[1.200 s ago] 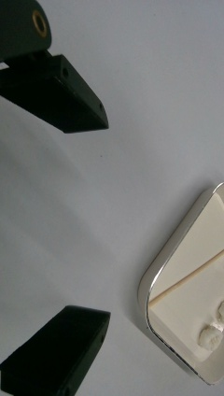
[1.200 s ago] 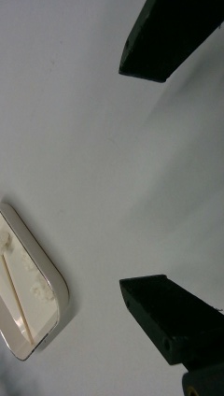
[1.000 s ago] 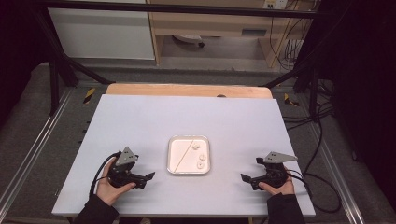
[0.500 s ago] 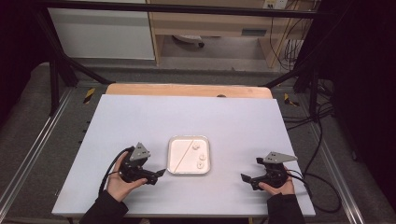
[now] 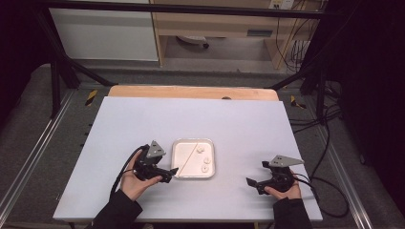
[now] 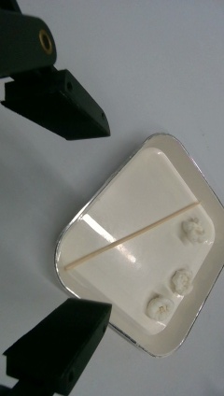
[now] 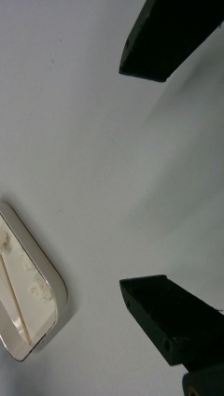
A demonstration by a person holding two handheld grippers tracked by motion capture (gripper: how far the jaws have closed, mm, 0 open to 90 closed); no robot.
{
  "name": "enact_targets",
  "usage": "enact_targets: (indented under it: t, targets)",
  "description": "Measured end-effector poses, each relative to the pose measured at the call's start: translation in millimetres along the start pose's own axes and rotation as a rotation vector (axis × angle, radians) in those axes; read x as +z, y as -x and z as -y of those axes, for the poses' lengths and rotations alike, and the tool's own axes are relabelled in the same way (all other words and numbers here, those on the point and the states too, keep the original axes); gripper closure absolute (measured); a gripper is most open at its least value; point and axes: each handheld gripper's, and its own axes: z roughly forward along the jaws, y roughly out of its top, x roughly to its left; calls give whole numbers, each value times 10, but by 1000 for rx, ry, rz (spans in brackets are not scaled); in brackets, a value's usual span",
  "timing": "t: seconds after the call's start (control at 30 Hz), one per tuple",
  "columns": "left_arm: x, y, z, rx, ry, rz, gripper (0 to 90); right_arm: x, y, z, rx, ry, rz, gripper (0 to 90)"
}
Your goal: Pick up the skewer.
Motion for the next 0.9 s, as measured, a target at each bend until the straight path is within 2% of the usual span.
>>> enact_targets:
  t: [0.23,0.37,0.67,0.9]
  targets:
    - [145,68,-101,2,-39,-10,212,7,-2,2,0,-1,-1,12]
    - [216,108,-151,-8,-41,-12,255,8,-1,3,-2,-1,-1,12]
    - [383,193,-190,-5,-70,-33,457,8,0,3,-2,0,-2,11]
    - [475,249,-185,5,-100,-38,569,10,-4,3,0,-2,-5,11]
